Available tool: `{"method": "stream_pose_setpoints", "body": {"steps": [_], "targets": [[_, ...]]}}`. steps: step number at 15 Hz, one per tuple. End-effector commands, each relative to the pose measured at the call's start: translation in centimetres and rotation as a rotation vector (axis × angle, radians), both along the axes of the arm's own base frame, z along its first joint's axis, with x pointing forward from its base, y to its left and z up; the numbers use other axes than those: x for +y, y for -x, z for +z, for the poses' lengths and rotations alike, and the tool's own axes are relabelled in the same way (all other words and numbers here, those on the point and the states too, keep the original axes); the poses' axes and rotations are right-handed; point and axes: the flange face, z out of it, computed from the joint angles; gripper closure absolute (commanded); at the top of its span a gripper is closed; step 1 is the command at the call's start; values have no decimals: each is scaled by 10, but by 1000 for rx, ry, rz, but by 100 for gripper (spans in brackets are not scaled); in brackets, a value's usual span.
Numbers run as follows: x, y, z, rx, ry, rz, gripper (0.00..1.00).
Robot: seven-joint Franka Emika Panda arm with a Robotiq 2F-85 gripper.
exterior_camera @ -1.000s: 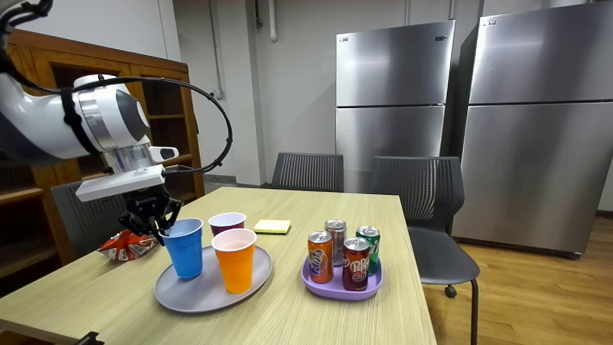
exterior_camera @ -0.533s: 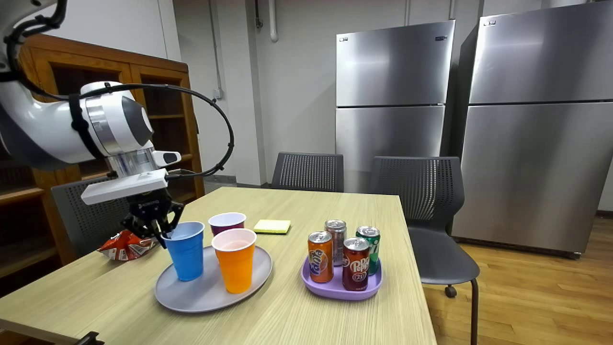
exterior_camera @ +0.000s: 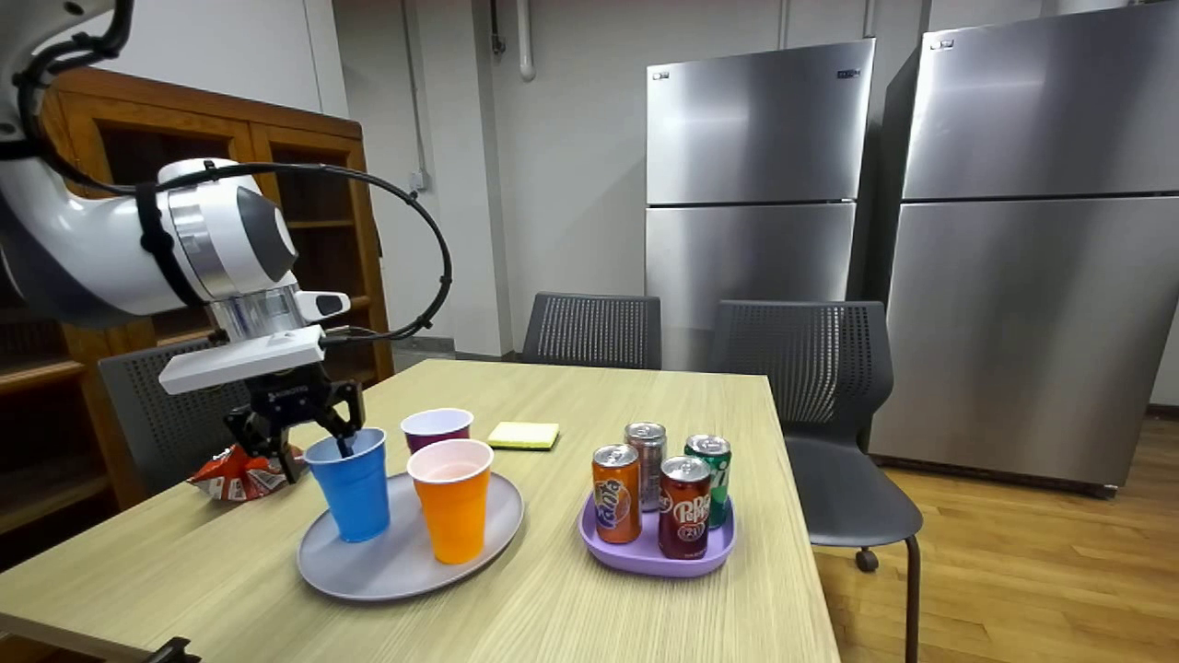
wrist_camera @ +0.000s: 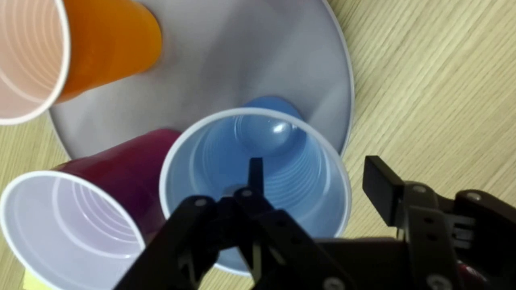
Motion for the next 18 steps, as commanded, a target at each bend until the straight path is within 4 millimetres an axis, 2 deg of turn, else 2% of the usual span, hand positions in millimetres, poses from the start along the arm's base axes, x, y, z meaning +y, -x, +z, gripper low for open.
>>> {"method": "stream_pose_setpoints", "body": {"steps": [1,8,14,18], "targets": [[1,0,9,-16,15,-9,1],[-2,8,23,-48,-11,-8,0],[-12,23,49,-120,-46,-19,0],[-26,34,66,-169,-72,-40,0]]}}
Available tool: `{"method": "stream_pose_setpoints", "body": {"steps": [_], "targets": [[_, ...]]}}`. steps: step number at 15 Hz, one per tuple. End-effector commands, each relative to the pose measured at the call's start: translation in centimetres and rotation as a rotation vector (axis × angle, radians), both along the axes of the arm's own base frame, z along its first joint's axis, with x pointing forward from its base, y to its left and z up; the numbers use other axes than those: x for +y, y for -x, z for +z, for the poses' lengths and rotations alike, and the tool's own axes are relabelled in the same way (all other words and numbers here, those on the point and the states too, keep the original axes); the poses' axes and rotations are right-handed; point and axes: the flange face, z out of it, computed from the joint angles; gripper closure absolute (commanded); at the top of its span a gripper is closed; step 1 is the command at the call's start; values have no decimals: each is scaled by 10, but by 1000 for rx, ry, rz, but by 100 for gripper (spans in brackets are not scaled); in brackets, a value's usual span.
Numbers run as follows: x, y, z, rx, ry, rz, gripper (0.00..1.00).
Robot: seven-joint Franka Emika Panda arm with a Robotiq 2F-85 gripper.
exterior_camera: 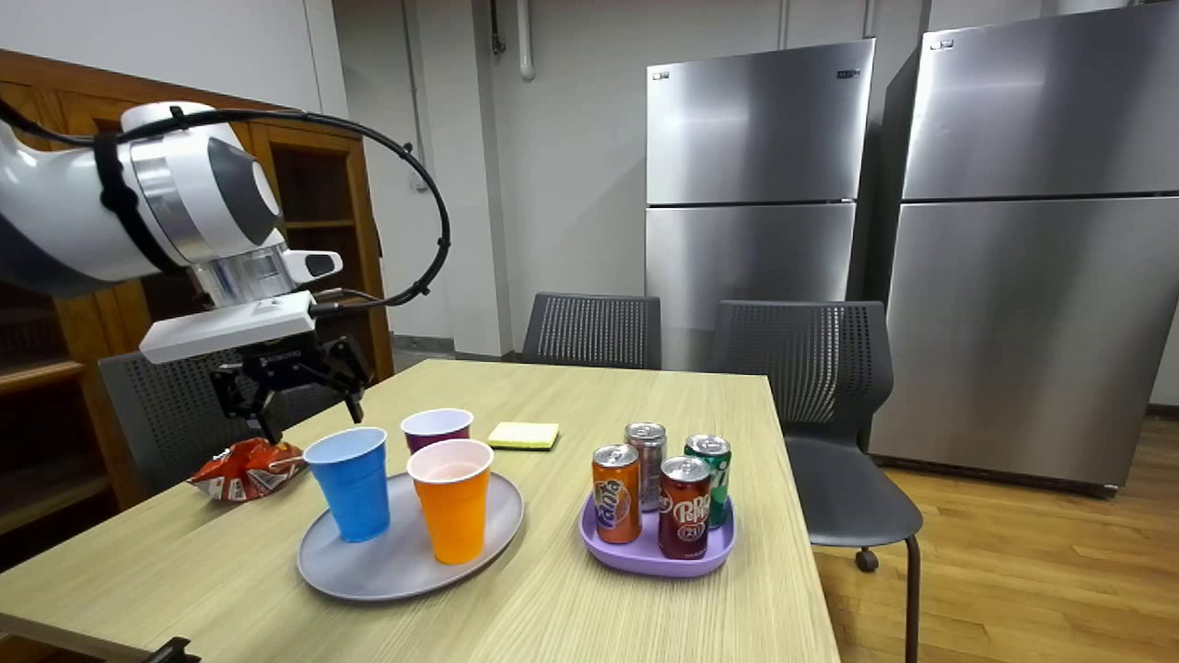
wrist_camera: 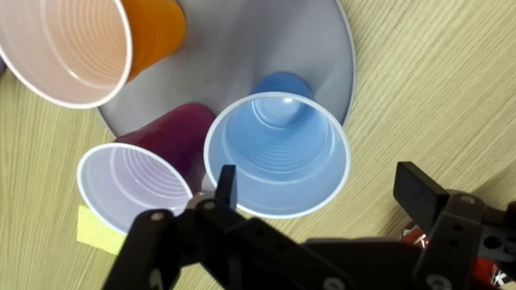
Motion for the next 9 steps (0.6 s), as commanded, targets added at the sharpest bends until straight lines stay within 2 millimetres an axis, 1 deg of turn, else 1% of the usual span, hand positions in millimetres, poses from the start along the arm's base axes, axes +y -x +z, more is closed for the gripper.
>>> {"method": "stream_pose_setpoints", "body": {"steps": [1,7,8,9], "targets": [[-16,21,24,-67,-27,-33,0],[-48,38,45,-127,-63,-93,0],[-46,18,50,-134,-64,-105,0],[-52,18,53,-144,-69,-116,0]]}}
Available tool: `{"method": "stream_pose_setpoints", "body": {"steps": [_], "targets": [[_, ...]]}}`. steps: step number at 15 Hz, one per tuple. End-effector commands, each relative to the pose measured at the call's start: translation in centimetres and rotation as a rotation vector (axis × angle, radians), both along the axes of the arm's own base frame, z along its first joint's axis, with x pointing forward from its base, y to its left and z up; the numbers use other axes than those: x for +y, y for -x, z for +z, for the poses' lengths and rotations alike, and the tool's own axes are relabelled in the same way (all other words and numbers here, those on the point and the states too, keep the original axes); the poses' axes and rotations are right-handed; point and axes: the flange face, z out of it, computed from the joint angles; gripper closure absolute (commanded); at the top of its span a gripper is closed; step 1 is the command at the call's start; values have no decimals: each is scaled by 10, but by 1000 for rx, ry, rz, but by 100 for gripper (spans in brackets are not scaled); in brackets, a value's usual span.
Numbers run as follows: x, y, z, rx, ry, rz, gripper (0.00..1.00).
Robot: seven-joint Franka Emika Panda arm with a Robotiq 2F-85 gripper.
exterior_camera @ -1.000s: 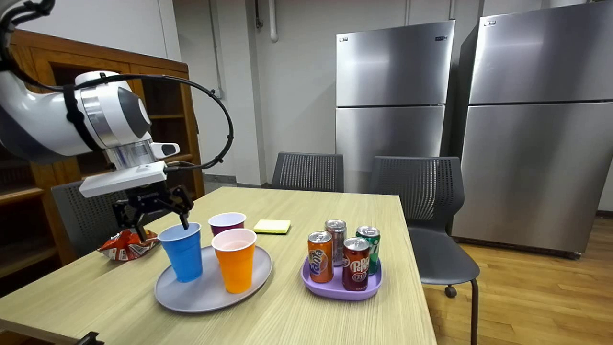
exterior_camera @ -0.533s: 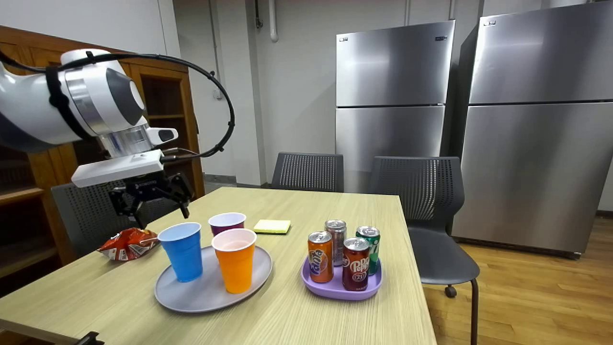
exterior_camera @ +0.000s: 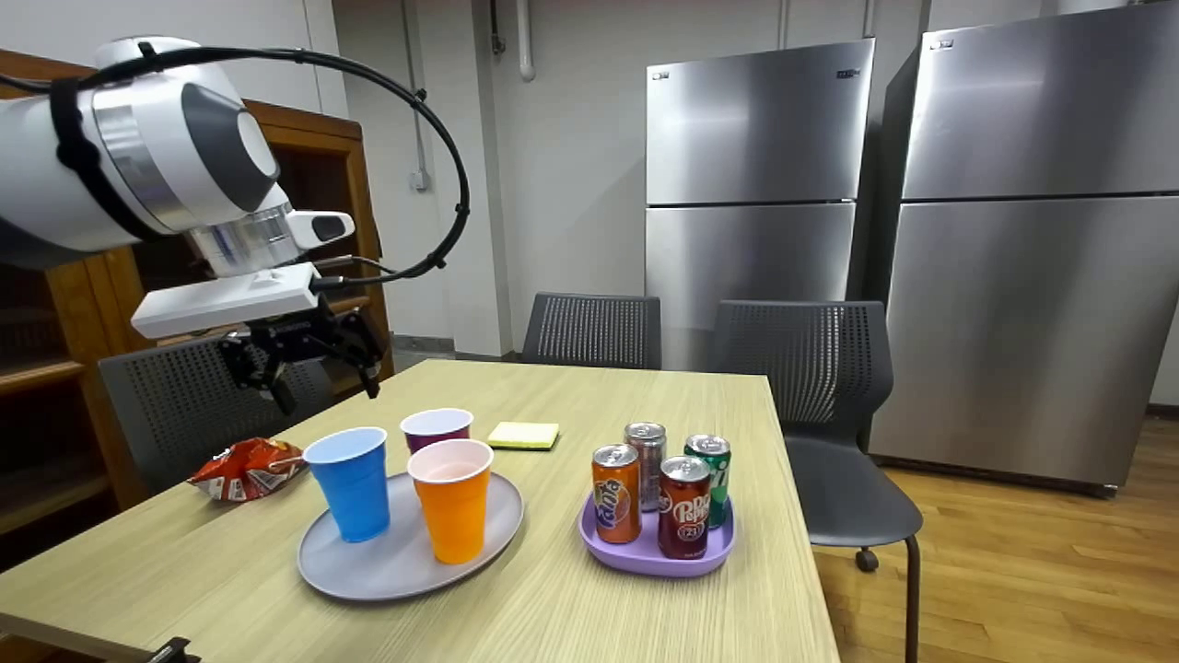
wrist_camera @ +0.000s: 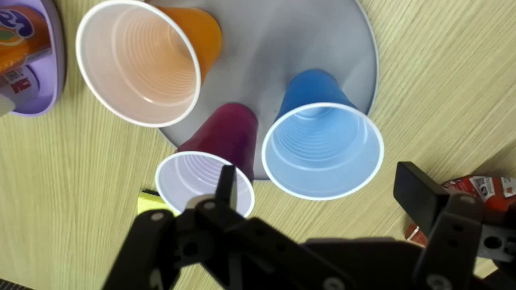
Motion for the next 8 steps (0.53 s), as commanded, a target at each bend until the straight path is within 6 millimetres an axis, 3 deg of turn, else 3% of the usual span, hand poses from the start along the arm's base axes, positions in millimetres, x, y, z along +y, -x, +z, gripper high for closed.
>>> {"method": "stream_pose_setpoints", "body": {"steps": [1,6,8], "targets": [[-14,-7,19,-54,-20,-42,0],[-36,-11,27,-82,-44,-90,0],[-45,-12,22,-61,-47,-110,0]]}}
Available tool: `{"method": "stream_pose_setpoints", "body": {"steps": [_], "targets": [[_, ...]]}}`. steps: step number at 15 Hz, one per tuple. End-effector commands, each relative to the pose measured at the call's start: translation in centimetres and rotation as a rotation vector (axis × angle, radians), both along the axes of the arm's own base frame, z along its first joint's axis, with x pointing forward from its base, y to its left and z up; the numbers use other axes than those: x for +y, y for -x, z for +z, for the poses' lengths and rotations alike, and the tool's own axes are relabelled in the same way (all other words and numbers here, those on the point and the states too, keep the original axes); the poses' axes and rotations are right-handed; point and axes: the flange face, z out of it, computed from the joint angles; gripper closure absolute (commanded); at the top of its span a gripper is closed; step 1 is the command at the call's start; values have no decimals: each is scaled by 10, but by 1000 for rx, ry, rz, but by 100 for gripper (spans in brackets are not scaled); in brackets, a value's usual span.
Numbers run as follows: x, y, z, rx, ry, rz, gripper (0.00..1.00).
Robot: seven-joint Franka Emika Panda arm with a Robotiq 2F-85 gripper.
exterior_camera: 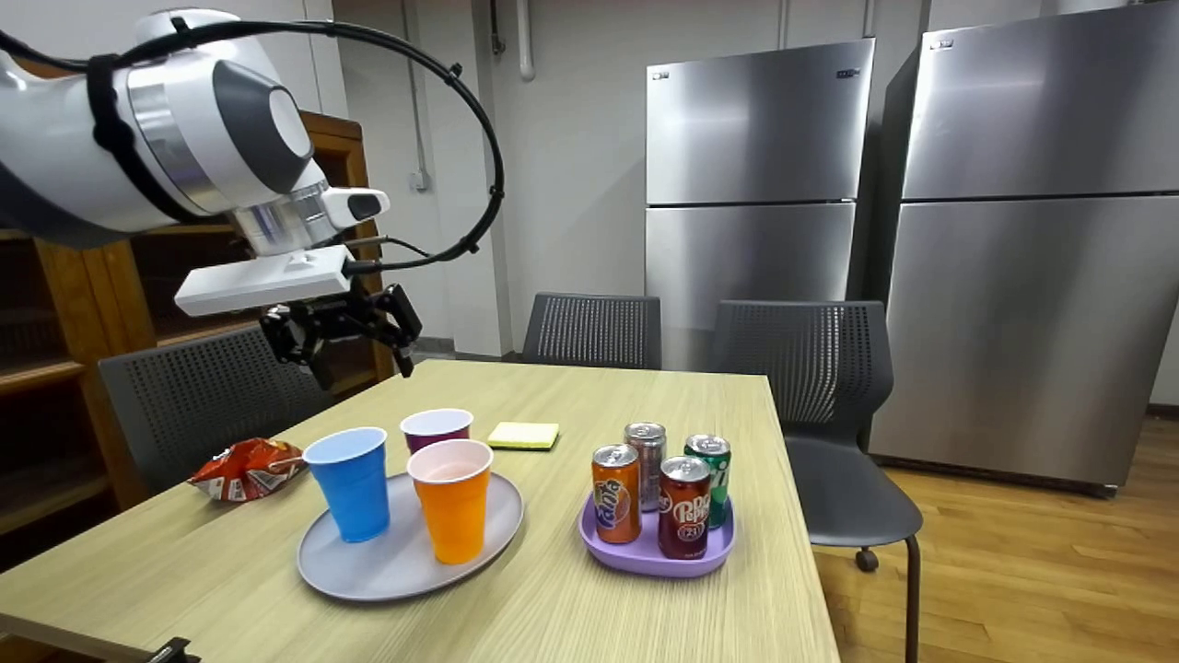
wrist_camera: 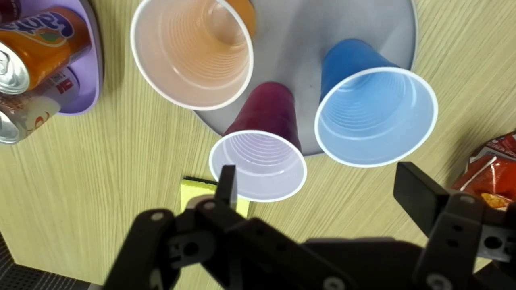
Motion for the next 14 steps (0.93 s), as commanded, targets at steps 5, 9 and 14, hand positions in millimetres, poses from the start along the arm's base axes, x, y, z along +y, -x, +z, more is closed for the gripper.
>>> {"method": "stream_pose_setpoints", "body": {"steps": [5,9,14], "targets": [[-12,-1,-1,4,-5,-28,0],[-11,-1,-1,4,-5,-26,0],[-11,-1,-1,4,-5,-26,0]]}}
